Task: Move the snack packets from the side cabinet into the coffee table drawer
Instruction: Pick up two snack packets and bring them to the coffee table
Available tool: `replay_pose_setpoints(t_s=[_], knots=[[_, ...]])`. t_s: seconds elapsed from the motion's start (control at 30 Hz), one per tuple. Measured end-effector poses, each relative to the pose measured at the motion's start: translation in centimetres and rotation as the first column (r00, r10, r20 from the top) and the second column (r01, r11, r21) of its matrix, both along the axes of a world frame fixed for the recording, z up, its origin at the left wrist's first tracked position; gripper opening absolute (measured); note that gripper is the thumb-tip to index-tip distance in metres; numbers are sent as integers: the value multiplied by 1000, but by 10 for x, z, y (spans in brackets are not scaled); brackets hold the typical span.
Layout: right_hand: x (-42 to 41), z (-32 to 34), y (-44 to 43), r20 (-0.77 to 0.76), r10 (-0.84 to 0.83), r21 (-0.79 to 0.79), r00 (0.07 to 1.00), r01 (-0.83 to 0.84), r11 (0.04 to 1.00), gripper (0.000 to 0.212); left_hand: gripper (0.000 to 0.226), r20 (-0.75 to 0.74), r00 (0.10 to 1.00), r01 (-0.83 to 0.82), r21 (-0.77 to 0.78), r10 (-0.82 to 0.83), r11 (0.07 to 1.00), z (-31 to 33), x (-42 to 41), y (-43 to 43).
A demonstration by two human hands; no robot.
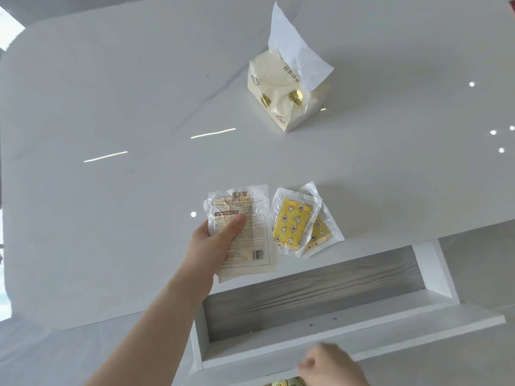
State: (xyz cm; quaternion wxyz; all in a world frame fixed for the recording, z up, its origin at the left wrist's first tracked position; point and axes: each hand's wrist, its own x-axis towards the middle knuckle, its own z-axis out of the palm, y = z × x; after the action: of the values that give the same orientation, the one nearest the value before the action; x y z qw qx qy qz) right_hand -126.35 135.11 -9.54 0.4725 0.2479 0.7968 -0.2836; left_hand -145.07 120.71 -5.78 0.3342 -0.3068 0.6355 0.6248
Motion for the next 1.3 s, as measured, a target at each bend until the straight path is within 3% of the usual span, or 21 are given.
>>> replay_pose_setpoints(t_s=[0.03, 0.07, 0.13, 0.2, 0.27, 0.33, 0.5, 0.67, 0.73, 0.8, 0.87, 0.97, 1.1, 1.3], knots=[[-26, 4, 7, -168, -129, 37, 977, 137, 990, 14, 14, 4, 1000, -2, -6, 2, 1000, 1, 2, 0], [-57, -1, 18, -446, -237, 72, 863, 298, 952, 4, 14, 4, 1000, -4, -10, 4, 1000, 2, 3, -1], [-120, -4, 34, -697, -217, 198, 683, 475, 857, 51, 15, -6, 1000, -8, -18, 8, 1000, 5, 2, -4], [-162, -11, 35, -573, -302, 247, 762, 512, 822, 93, 14, -19, 1000, -12, -27, 11, 1000, 6, 0, -7], [-179, -24, 29, -476, -230, 338, 848, 419, 843, 102, 15, -23, 1000, -18, -23, 17, 1000, 6, 0, -9], [-179, -37, 25, -493, -185, 386, 850, 404, 829, 96, 18, -16, 1000, -23, -27, 23, 999, 4, 3, -12], [-172, -46, 25, -504, -273, 291, 819, 459, 839, 77, 19, 19, 998, -58, -27, 59, 998, -6, 16, -12], [-157, -35, 30, -476, -330, -7, 815, 371, 928, 51, 21, 71, 994, -80, 0, 80, 997, -6, 34, -6], [-140, -25, 32, -437, -460, -139, 773, 447, 884, 39, 21, 80, 993, -82, 10, 81, 997, -2, 42, -5], [-112, -13, 33, -320, -648, -317, 691, 567, 760, 33, 21, 101, 994, -48, 21, 46, 999, 1, 54, -8], [-74, -6, 31, -203, -733, -393, 649, 632, 668, 33, 29, 143, 989, 36, 14, -38, 999, 3, 72, -12], [-22, -19, 24, -124, -757, -308, 642, 700, 644, 32, 41, 256, 963, 88, 0, -85, 996, -4, 105, -15], [-4, -63, 7, -67, -728, -157, 683, 713, 684, 27, 31, 392, 914, 132, -36, -108, 991, -40, 146, -14], [-48, -132, -8, -140, -555, -143, 820, 538, 831, 15, 28, 402, 912, 166, -186, -79, 968, -127, 151, -29]])
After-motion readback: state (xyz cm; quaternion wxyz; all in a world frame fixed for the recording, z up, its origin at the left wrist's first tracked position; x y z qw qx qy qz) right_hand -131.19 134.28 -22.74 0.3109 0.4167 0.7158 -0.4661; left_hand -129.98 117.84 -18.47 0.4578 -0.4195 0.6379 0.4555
